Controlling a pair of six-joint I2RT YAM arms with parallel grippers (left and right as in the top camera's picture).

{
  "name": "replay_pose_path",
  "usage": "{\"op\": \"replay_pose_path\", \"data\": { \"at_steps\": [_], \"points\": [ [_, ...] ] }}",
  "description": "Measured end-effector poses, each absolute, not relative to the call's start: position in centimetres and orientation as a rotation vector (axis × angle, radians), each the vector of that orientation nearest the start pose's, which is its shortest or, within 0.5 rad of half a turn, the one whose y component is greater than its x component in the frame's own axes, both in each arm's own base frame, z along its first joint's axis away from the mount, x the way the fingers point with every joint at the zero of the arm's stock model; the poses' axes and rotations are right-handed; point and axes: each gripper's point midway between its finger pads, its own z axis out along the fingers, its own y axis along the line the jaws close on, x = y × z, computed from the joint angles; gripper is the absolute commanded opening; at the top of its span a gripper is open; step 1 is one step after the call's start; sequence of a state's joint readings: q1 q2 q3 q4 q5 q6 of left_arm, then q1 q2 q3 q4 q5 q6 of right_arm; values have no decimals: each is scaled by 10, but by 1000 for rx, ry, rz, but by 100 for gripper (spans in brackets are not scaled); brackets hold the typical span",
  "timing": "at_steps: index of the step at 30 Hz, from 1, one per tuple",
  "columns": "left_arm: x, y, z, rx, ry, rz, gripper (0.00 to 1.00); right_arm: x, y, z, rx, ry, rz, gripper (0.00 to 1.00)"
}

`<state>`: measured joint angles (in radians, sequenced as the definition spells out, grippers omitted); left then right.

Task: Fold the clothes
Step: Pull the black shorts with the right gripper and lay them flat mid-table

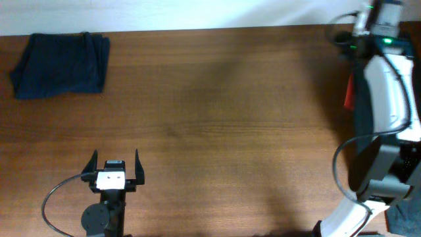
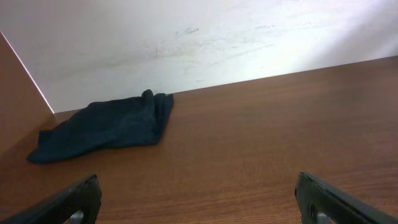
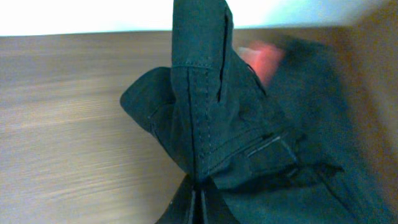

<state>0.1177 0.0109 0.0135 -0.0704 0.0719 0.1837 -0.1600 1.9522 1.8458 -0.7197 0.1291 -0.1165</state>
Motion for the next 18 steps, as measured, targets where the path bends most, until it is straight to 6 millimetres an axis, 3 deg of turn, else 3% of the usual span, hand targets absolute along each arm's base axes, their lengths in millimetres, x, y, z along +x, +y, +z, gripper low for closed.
{"op": "replay_pose_path", "data": {
  "at_steps": [3, 5, 6, 10, 11, 12, 14, 15, 16, 18],
  "points": [
    [245, 17, 160, 109, 1637, 172, 99, 526, -7, 206, -121, 2439, -85, 4],
    [245, 17, 160, 109, 1637, 172, 99, 516, 74, 202, -316, 2446, 79, 4],
    [245, 17, 160, 109, 1637, 172, 99, 511, 96, 201, -367, 2444, 122, 4],
    [245, 17, 160, 109, 1637, 172, 99, 466, 223, 201, -650, 2413, 351, 4],
    [245, 17, 160, 109, 1637, 172, 99, 454, 248, 201, -702, 2405, 389, 11],
    [245, 17, 160, 110, 1637, 171, 99, 440, 271, 200, -753, 2398, 422, 44],
    [245, 17, 160, 109, 1637, 172, 99, 410, 316, 198, -861, 2378, 482, 63],
    [245, 17, 160, 109, 1637, 172, 99, 401, 328, 197, -895, 2370, 497, 84],
    [245, 17, 160, 109, 1637, 172, 99, 384, 349, 195, -951, 2360, 520, 85],
    [245, 17, 160, 109, 1637, 172, 99, 377, 356, 194, -964, 2355, 471, 91]
  ]
}}
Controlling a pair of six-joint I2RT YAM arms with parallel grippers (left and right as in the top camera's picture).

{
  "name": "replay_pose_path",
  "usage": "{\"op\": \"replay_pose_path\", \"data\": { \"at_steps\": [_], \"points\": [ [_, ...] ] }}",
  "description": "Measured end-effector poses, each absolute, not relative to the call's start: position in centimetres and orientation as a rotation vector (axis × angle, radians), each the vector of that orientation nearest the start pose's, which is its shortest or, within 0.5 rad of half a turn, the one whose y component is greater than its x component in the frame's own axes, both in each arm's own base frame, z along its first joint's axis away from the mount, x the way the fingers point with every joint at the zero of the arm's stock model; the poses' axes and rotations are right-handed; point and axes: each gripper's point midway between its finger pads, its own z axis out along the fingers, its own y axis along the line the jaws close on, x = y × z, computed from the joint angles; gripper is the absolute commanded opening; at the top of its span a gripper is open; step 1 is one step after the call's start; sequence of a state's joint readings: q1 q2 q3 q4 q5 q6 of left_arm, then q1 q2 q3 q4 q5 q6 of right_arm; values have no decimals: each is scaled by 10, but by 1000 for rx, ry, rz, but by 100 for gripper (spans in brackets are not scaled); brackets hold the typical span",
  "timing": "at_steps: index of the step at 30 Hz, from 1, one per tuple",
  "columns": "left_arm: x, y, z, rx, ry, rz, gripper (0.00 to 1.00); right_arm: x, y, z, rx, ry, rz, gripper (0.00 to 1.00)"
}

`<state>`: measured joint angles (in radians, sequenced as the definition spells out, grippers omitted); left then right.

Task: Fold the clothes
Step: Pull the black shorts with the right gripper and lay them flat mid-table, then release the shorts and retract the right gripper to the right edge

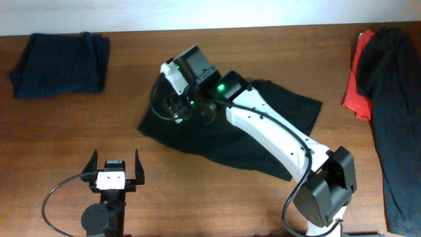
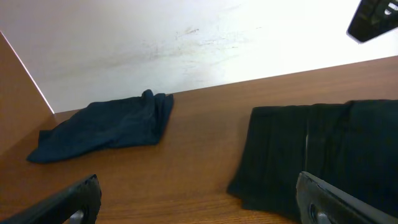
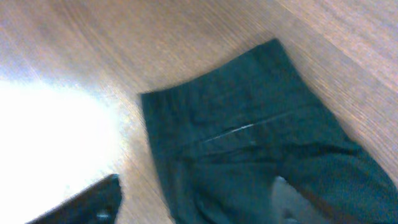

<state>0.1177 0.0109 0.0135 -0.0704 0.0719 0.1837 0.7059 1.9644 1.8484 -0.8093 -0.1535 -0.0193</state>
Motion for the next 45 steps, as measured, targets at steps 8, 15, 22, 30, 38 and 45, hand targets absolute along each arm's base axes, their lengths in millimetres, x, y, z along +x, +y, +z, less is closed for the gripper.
{"op": "replay_pose_path", "data": {
  "at_steps": [8, 15, 22, 30, 38, 45],
  "points": [
    [245, 17, 160, 110, 1637, 171, 99, 420, 228, 203, -472, 2575, 180, 99],
    [245, 17, 160, 110, 1637, 171, 99, 395, 17, 203, 219, 2855, -54, 99],
    [245, 17, 160, 109, 1638, 172, 99, 359, -64, 124, 686, 2977, -10, 98],
    [246, 17, 160, 109, 1638, 172, 99, 335, -38, 39, 698, 3041, 194, 78],
    [245, 17, 160, 109, 1637, 172, 99, 333, -22, 17, 686, 3017, 333, 59],
    [245, 17, 160, 109, 1638, 172, 99, 329, -18, 5, 697, 2999, 360, 60]
  ]
}}
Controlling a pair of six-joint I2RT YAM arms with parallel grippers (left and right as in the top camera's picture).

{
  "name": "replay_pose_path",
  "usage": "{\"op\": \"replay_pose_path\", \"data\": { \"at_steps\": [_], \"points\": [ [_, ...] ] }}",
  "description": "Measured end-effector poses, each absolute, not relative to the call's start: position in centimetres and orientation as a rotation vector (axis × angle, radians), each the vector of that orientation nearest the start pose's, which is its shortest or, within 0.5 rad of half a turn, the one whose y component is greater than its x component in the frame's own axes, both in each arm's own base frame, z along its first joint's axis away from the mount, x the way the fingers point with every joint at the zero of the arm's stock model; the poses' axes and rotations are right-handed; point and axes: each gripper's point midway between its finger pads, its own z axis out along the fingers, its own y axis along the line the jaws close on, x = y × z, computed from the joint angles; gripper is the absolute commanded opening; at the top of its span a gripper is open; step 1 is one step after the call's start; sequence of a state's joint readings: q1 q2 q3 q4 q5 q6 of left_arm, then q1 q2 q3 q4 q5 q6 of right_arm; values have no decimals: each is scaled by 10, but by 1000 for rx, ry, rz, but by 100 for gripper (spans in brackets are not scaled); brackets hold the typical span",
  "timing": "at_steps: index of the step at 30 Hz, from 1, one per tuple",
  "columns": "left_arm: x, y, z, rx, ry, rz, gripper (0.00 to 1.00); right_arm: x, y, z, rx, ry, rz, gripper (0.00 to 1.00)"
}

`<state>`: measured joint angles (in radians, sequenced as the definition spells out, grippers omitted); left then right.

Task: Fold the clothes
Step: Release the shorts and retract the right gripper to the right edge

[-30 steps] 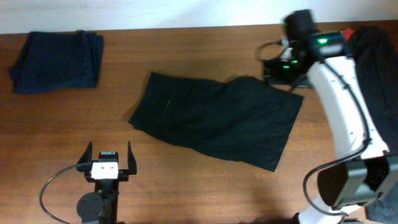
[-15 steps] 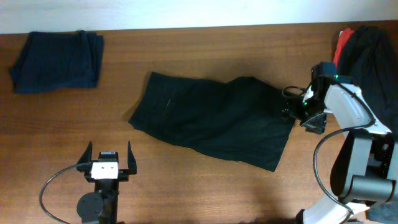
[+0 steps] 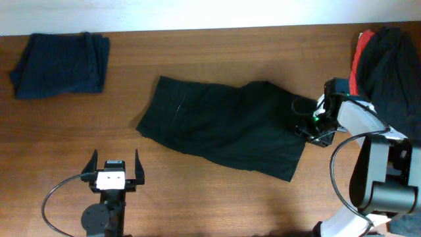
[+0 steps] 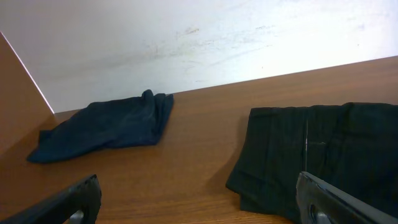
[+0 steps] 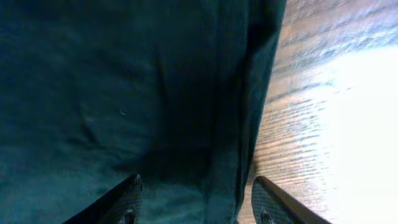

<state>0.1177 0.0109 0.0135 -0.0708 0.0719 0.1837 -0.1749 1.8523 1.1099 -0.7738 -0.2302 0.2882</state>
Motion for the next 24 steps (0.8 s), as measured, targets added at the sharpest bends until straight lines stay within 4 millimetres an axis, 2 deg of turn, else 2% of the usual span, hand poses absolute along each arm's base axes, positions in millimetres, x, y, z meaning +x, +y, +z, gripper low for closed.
{"op": "replay_pose_path", "data": {
  "at_steps": [2, 4, 5, 6, 11, 13, 15, 16, 17, 18, 20, 24],
  "points": [
    [245, 17, 161, 109, 1637, 172, 99, 329, -18, 4, 697, 2998, 361, 56],
    [245, 17, 160, 109, 1637, 172, 99, 330, -18, 3, 700, 2992, 361, 34],
    [245, 17, 160, 109, 1637, 172, 99, 332, -19, 3, 702, 2984, 360, 20],
    [245, 17, 160, 110, 1637, 171, 99, 337, -20, 3, 682, 2967, 359, 13],
    [245, 17, 160, 109, 1637, 172, 99, 370, -26, 7, 626, 2830, 353, 9],
    [245, 17, 160, 110, 1637, 172, 99, 392, -30, 14, 588, 2738, 349, 10],
    [245, 17, 160, 109, 1637, 172, 99, 403, -31, 18, 565, 2694, 346, 17],
    [245, 17, 160, 109, 1637, 172, 99, 405, -32, 20, 550, 2691, 343, 33],
    [245, 17, 160, 109, 1637, 172, 99, 406, -33, 23, 539, 2698, 336, 61],
    [245, 17, 160, 110, 1637, 171, 99, 407, -33, 27, 538, 2709, 331, 99],
    [245, 17, 160, 110, 1637, 171, 99, 417, -38, 48, 512, 2717, 304, 99],
    [245, 17, 160, 110, 1637, 171, 99, 433, -51, 113, 489, 2728, 209, 99]
  ]
}}
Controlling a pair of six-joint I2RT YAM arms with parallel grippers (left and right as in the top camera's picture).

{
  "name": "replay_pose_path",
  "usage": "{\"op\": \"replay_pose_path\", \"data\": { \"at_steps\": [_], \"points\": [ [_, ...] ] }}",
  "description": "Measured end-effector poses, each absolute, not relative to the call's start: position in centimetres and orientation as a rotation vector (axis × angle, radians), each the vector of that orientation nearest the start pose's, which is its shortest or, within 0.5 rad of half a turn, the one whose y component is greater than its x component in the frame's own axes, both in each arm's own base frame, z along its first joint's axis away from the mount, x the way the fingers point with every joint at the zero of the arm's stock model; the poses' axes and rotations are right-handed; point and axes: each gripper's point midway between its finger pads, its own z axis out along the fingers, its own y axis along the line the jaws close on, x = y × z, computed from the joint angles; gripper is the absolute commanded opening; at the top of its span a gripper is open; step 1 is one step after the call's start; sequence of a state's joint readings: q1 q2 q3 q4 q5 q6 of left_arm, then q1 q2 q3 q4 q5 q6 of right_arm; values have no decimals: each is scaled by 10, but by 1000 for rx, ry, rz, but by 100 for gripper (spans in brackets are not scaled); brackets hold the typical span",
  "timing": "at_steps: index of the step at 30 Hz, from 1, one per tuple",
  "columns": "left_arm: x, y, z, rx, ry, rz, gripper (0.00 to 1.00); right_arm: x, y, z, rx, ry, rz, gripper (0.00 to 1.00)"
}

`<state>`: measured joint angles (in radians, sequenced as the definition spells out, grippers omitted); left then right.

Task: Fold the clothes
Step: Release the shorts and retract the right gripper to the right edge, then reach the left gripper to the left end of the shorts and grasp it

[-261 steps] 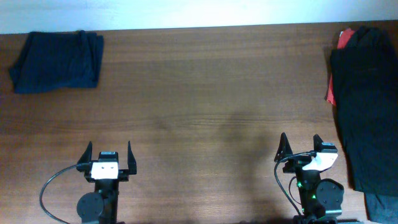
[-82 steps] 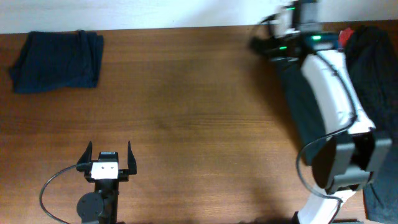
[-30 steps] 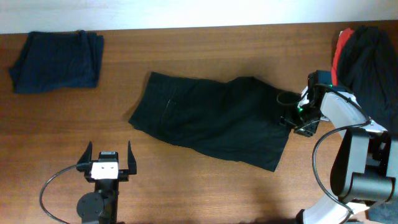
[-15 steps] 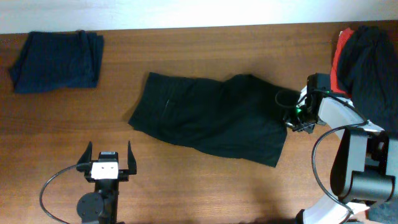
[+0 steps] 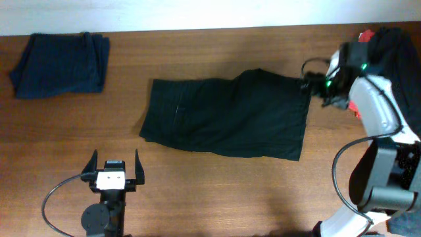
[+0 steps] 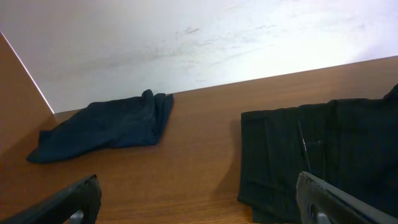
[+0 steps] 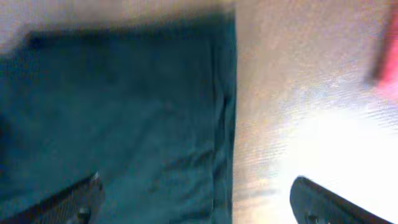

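Observation:
Black shorts [image 5: 227, 117] lie spread flat in the middle of the table, waistband to the left. They also show in the left wrist view as the shorts [image 6: 323, 152] and in the right wrist view as the shorts [image 7: 124, 118]. My right gripper [image 5: 314, 87] is open at their upper right corner, and in its own view the gripper [image 7: 196, 202] hangs over that edge with nothing held. My left gripper [image 5: 114, 172] rests open near the front edge, below the shorts' left end, empty in its own view [image 6: 198, 202].
A folded dark blue garment [image 5: 61, 64] lies at the back left corner. A pile of dark clothes [image 5: 398, 125] and a red one [image 5: 358, 99] sits along the right edge.
My right gripper has moved from the shorts' right edge up to their upper right corner. The shorts now lie flatter and squarer, with that corner drawn out toward the back.
First the table's middle was bare and my right gripper was shut on dark cloth at the right-hand pile. Then the shorts lay crumpled mid-table under my open right gripper. Afterwards it stood at their right edge, and now at the upper right corner. The left arm stayed put.

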<state>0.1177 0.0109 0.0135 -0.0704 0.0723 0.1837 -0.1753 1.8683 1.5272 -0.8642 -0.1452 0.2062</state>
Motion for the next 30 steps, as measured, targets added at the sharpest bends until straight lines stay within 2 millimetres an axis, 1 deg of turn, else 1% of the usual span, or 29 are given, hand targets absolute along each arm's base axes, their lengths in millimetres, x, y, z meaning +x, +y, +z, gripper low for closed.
{"op": "replay_pose_path", "data": {
  "at_steps": [2, 4, 5, 6, 7, 10, 12, 13, 16, 17, 18, 19, 21, 22, 23, 25, 26, 28, 30],
  "points": [
    [245, 17, 161, 109, 1637, 172, 99, 443, -62, 147, 492, 2687, 145, 99],
    [245, 17, 160, 109, 1637, 172, 99, 449, -79, 181, 510, 2632, 57, 99],
    [245, 17, 161, 109, 1637, 172, 99, 452, -92, 196, 528, 2594, 3, 99],
    [245, 17, 161, 109, 1637, 172, 99, 453, -108, 207, 561, 2557, -64, 99],
    [245, 17, 161, 109, 1637, 172, 99, 447, -136, 213, 628, 2527, -158, 99],
    [246, 15, 162, 115, 1630, 167, 99, 434, -167, 212, 715, 2515, -240, 99],
    [246, 14, 164, 120, 1623, 162, 99, 428, -182, 213, 756, 2505, -275, 99],
    [246, 14, 171, 121, 1593, 165, 99, 427, -184, 213, 764, 2503, -285, 99],
    [244, 4, 208, 167, 1431, 143, 99, 427, -185, 213, 763, 2502, -293, 99],
    [241, -3, 227, 200, 1351, 128, 99, 427, -185, 213, 762, 2502, -293, 99],
    [238, -11, 239, 238, 1303, 106, 99, 427, -185, 213, 762, 2504, -293, 99],
    [236, -19, 244, 277, 1295, 74, 99, 427, -185, 213, 762, 2503, -293, 99],
    [239, -28, 246, 321, 1334, 24, 99, 427, -185, 213, 761, 2502, -294, 99],
    [244, -33, 249, 343, 1381, -13, 99, 426, -185, 213, 763, 2505, -295, 99],
    [249, -35, 255, 355, 1411, -33, 99, 427, -185, 213, 763, 2502, -298, 99],
    [262, -38, 275, 368, 1497, -81, 99, 426, -185, 213, 764, 2504, -302, 99],
    [273, -38, 288, 369, 1558, -105, 99, 426, -186, 213, 764, 2502, -303, 99],
    [293, -37, 301, 375, 1721, -149, 99, 426, -186, 213, 764, 2503, -304, 99],
    [321, -35, 317, 385, 1885, -200, 99, 426, -186, 213, 766, 2503, -302, 99]
  ]
}}
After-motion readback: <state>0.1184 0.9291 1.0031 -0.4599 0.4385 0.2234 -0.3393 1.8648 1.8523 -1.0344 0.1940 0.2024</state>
